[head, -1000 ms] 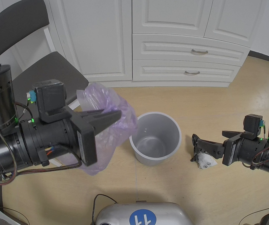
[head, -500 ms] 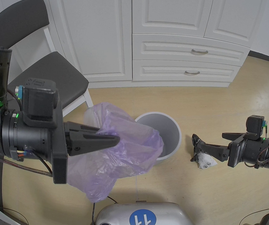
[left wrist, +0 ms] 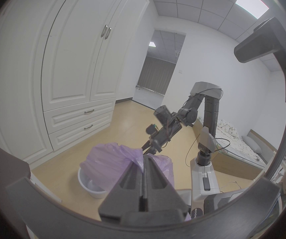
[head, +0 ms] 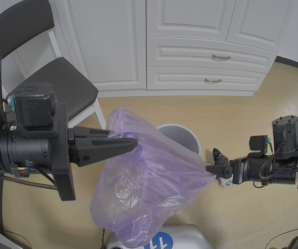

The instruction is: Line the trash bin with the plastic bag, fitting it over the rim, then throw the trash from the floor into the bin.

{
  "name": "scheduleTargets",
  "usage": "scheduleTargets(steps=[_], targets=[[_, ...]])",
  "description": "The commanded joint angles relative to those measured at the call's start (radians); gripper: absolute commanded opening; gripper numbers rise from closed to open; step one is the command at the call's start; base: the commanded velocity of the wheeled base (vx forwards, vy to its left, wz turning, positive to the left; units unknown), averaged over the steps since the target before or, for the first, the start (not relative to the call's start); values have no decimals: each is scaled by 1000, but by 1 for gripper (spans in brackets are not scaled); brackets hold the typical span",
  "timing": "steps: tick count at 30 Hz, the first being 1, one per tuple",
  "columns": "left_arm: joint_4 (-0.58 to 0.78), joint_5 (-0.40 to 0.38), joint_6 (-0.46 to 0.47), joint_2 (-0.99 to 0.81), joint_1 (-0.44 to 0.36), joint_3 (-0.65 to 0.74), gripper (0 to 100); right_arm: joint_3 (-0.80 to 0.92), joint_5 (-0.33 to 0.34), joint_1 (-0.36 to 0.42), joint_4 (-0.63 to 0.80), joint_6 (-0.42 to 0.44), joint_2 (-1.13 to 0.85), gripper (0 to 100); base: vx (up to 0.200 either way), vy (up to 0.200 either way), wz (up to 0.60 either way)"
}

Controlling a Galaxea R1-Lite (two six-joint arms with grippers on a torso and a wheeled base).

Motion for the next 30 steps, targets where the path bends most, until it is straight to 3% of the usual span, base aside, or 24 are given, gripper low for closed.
scheduleTargets(steps=[1, 7, 10, 13, 19, 24, 30], targets=[[-13, -20, 1, 0, -6, 4, 0, 1, 13, 16, -39, 1, 152, 100, 0, 0, 0], [-58, -18, -14, 6, -8, 1, 0, 82, 110, 25, -43, -54, 100, 100, 0, 0, 0], [-105, -11, -68, 14, -11, -5, 0, 138, 205, 25, -28, -159, 82, 100, 0, 0, 0], [-160, 0, -135, 19, -33, -5, 0, 150, 219, 39, -31, -200, 116, 100, 0, 0, 0], [-323, 199, -298, -3, -151, 49, 0, 135, 211, 77, -95, -179, 277, 100, 0, 0, 0], [-378, 178, -296, -66, -191, 147, 0, 136, 185, 82, -258, -47, 327, 100, 0, 0, 0], [-381, 163, -296, -115, -203, 173, 0, 135, 153, 82, -391, 16, 415, 100, 0, 0, 0]])
